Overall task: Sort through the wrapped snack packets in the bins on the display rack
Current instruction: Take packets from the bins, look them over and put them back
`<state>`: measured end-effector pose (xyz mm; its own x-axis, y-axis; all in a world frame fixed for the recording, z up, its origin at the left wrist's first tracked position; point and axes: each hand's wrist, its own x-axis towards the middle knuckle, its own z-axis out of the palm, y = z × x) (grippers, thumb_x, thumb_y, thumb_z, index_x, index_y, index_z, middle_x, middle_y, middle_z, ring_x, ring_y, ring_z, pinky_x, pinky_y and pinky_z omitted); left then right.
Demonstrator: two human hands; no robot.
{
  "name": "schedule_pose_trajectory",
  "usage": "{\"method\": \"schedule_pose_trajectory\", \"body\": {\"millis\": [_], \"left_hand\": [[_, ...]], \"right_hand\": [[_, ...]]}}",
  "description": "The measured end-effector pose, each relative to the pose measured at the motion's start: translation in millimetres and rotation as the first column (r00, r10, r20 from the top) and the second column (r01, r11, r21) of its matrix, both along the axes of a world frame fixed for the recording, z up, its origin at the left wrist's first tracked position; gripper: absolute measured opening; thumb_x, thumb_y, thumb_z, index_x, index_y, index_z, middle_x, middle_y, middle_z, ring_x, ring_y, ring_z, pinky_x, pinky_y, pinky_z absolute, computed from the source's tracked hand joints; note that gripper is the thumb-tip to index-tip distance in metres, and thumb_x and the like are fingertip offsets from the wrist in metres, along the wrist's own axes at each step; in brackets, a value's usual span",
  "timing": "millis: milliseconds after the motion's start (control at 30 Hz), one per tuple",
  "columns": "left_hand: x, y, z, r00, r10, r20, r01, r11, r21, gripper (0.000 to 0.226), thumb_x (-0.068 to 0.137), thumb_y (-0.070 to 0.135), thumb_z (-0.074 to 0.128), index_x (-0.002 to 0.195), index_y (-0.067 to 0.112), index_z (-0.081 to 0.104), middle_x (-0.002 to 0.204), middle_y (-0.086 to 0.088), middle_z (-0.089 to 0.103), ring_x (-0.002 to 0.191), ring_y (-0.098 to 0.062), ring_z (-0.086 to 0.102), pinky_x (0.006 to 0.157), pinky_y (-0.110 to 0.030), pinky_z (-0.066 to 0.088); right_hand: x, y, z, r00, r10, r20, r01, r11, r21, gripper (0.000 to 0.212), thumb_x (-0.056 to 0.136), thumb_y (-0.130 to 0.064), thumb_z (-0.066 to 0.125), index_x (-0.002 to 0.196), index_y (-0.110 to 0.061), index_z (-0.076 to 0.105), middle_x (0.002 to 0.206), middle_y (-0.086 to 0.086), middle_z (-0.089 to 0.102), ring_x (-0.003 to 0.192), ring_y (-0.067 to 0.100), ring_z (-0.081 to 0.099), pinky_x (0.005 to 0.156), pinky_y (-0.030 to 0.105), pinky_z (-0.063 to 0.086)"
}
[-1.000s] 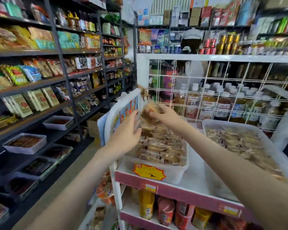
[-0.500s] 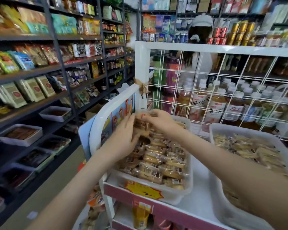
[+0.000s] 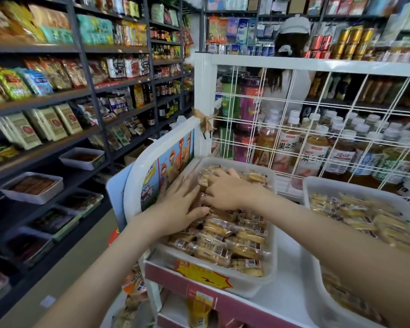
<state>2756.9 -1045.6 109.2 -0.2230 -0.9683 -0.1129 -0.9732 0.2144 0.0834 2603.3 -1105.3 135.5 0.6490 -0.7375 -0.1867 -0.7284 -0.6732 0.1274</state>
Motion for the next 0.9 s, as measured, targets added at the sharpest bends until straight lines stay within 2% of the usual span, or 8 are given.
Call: {"method": "schedule_pose_trajectory", "body": {"millis": [100, 233, 333, 400, 500, 633, 800, 900], "left_hand": [[-1, -1, -1, 1.0, 0.011, -0.012, -0.011, 1.0, 0.003, 0.072, 0.099, 0.057, 0.024, 0.154, 0.024, -0.009, 0.158, 0.002, -0.025, 0.144, -0.016, -0.026, 0.118, -0.05, -0.013], [0, -1, -4, 0.999, -0.029, 0.034, 0.028, 0.999, 0.034, 0.064, 0.1, 0.056, 0.018, 0.155, 0.027, 0.005, 0.162, 0.008, -0.004, 0.146, -0.013, -0.021, 0.116, -0.054, -0.013], [-1, -2, -5, 0.997, -0.043, 0.063, 0.04, 0.998, 0.043, 0.063, 0.099, 0.056, 0.012, 0.155, 0.028, 0.005, 0.162, 0.01, 0.0, 0.145, -0.013, -0.023, 0.116, -0.054, -0.015], [-1, -2, -6, 0.997, -0.04, 0.065, 0.038, 0.999, 0.034, 0.063, 0.099, 0.057, 0.01, 0.155, 0.027, 0.004, 0.162, 0.009, -0.002, 0.145, -0.013, -0.023, 0.116, -0.053, -0.015], [-1, -1, -8, 0.998, -0.04, 0.056, 0.04, 0.999, 0.01, 0.064, 0.099, 0.057, 0.009, 0.155, 0.027, 0.004, 0.162, 0.009, -0.001, 0.145, -0.012, -0.022, 0.118, -0.05, -0.014], [-2, 2, -8, 0.999, -0.035, 0.038, 0.035, 0.999, 0.005, 0.065, 0.099, 0.058, 0.01, 0.155, 0.026, 0.004, 0.162, 0.009, -0.002, 0.145, -0.01, -0.022, 0.12, -0.043, -0.009], [-2, 3, -8, 0.999, -0.036, 0.024, 0.036, 0.999, 0.014, 0.065, 0.099, 0.058, 0.01, 0.155, 0.026, 0.002, 0.163, 0.008, -0.002, 0.145, -0.01, -0.022, 0.121, -0.043, -0.004], [-1, 3, -9, 0.999, -0.04, 0.018, 0.04, 0.999, 0.002, 0.066, 0.099, 0.059, 0.011, 0.155, 0.025, 0.003, 0.163, 0.007, -0.001, 0.146, -0.012, -0.022, 0.121, -0.044, -0.003]], "right_hand": [[-3, -9, -7, 0.998, -0.066, -0.021, 0.067, 0.995, 0.075, 0.051, 0.102, -0.043, 0.025, 0.112, -0.016, 0.067, 0.145, 0.007, 0.041, 0.139, 0.025, 0.017, 0.113, 0.051, 0.003], [-6, -24, -11, 0.987, -0.153, 0.056, 0.132, 0.952, 0.276, 0.05, 0.092, -0.057, 0.032, 0.121, -0.028, 0.062, 0.148, 0.01, 0.033, 0.139, 0.032, 0.015, 0.113, 0.059, 0.008], [-11, -30, -13, 0.918, -0.083, 0.388, -0.005, 0.976, 0.219, 0.028, 0.095, -0.032, 0.046, 0.106, -0.015, 0.066, 0.124, 0.009, 0.055, 0.118, 0.025, 0.044, 0.108, 0.05, 0.031], [-13, -31, -14, 0.838, -0.073, 0.541, 0.039, 0.996, 0.074, 0.031, 0.095, -0.021, 0.051, 0.125, -0.014, 0.057, 0.134, 0.006, 0.05, 0.126, 0.021, 0.042, 0.11, 0.043, 0.033], [-13, -37, -20, 0.851, -0.134, 0.508, 0.113, 0.991, 0.072, 0.038, 0.096, -0.023, 0.053, 0.132, -0.012, 0.05, 0.134, 0.005, 0.052, 0.122, 0.02, 0.049, 0.105, 0.038, 0.041], [-8, -43, -26, 0.864, -0.173, 0.472, 0.139, 0.985, 0.105, 0.029, 0.096, -0.033, 0.051, 0.115, -0.014, 0.062, 0.109, 0.004, 0.065, 0.097, 0.019, 0.061, 0.086, 0.039, 0.052], [-3, -41, -28, 0.893, -0.181, 0.412, 0.18, 0.983, 0.04, 0.042, 0.093, -0.042, 0.052, 0.129, -0.021, 0.057, 0.125, 0.006, 0.06, 0.12, 0.027, 0.048, 0.101, 0.046, 0.039], [0, -41, -30, 0.88, -0.191, 0.435, 0.199, 0.98, 0.028, 0.039, 0.093, -0.04, 0.054, 0.127, -0.023, 0.059, 0.123, 0.003, 0.061, 0.119, 0.024, 0.047, 0.1, 0.043, 0.037]]}}
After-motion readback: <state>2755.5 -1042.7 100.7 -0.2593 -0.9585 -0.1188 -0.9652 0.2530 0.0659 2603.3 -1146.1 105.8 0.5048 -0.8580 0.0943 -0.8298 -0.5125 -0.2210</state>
